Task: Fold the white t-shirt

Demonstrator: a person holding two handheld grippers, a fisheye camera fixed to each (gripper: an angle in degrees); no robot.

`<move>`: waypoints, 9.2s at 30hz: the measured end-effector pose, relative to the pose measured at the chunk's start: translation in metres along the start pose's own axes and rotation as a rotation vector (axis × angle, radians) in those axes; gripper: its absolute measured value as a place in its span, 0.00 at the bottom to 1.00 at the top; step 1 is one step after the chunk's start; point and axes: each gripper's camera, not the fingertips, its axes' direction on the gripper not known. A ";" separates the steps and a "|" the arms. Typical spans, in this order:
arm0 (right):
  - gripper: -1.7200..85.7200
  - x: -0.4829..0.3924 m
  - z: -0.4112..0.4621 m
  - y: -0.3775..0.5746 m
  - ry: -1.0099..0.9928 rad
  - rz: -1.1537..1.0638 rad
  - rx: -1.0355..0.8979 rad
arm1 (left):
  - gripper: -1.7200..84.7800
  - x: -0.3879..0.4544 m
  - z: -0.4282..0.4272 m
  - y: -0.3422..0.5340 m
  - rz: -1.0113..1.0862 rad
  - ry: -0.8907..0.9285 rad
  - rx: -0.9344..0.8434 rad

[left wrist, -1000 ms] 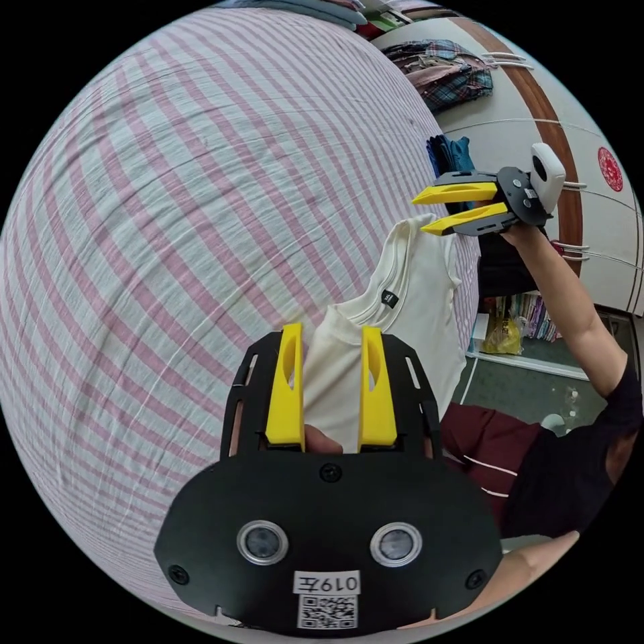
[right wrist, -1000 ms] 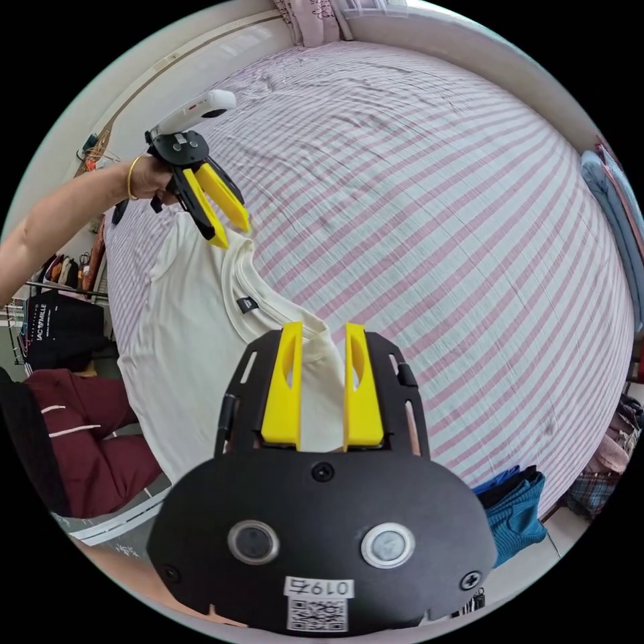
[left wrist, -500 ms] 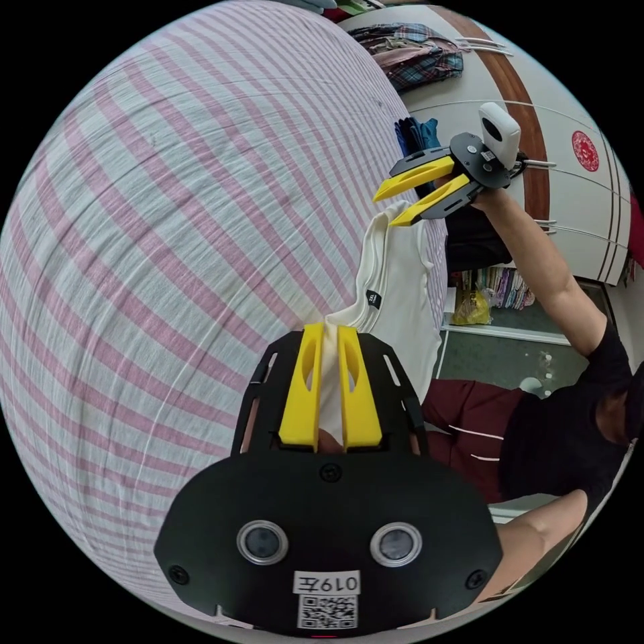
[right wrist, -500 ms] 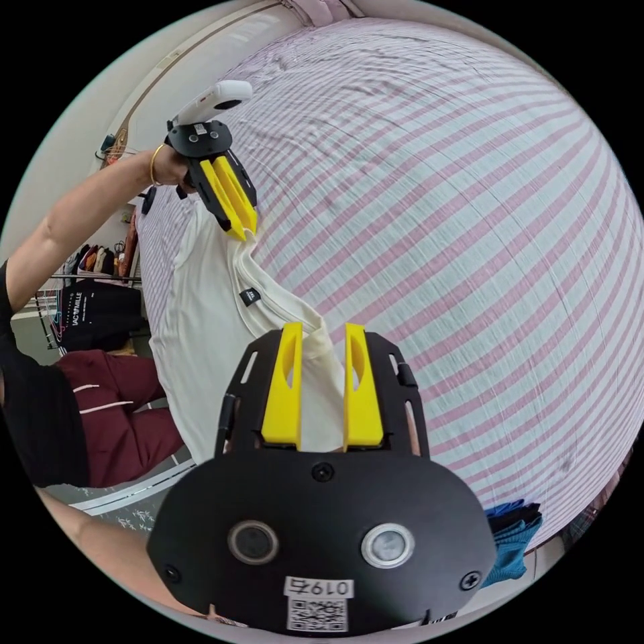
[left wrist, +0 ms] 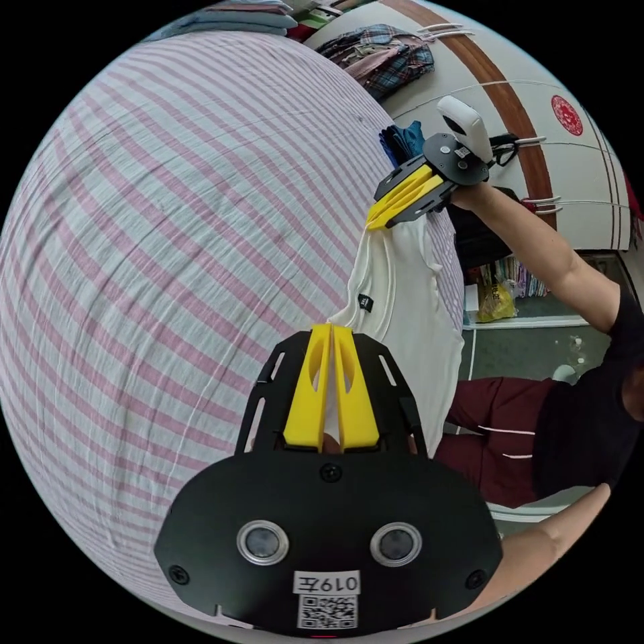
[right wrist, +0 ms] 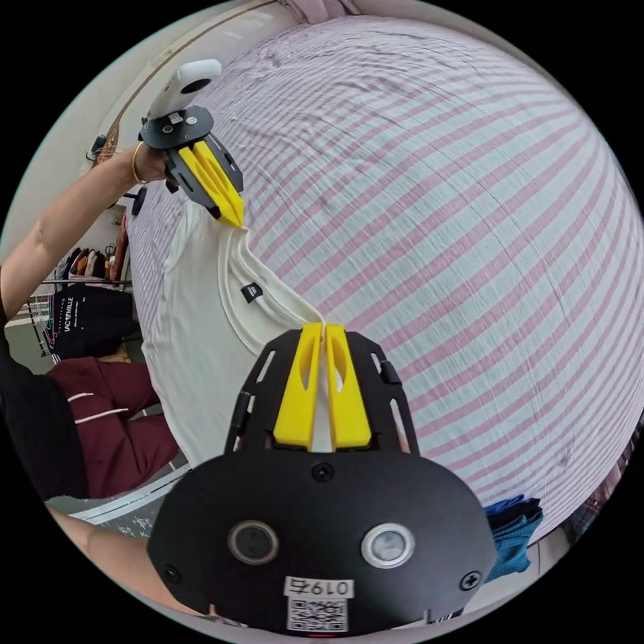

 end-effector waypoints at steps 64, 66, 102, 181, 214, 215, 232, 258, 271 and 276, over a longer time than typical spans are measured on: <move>0.01 -0.126 0.065 -0.135 0.162 -0.082 0.074 | 0.03 0.040 -0.035 0.157 -0.210 -0.121 0.285; 0.01 -0.126 0.066 -0.132 0.171 -0.067 0.103 | 0.03 0.037 -0.044 0.173 -0.230 -0.130 0.340; 0.01 -0.097 0.249 -0.010 -0.304 0.350 0.384 | 0.03 0.035 0.044 0.509 -0.603 -0.069 0.475; 0.01 -0.382 0.763 0.728 -0.189 0.777 0.232 | 0.04 0.304 0.577 1.057 -1.088 0.066 0.383; 0.11 -0.587 0.778 0.616 0.388 0.168 0.116 | 0.13 0.330 0.698 0.960 -0.818 -0.336 0.191; 0.11 -0.597 0.782 0.608 0.408 0.112 0.108 | 0.14 0.343 0.708 0.935 -0.688 -0.403 0.141; 0.02 -0.705 0.837 0.509 0.515 -0.283 -0.069 | 0.05 0.364 0.838 0.790 -0.155 -0.534 -0.084; 0.12 -0.814 0.837 0.432 0.536 -0.359 -0.013 | 0.06 0.331 0.921 0.709 -0.098 -0.487 -0.063; 0.03 -0.833 0.868 0.381 0.482 -0.431 -0.090 | 0.03 0.319 0.958 0.668 -0.082 -0.519 -0.132; 0.02 -0.840 0.874 0.382 0.486 -0.458 -0.113 | 0.03 0.319 0.969 0.659 -0.068 -0.505 -0.146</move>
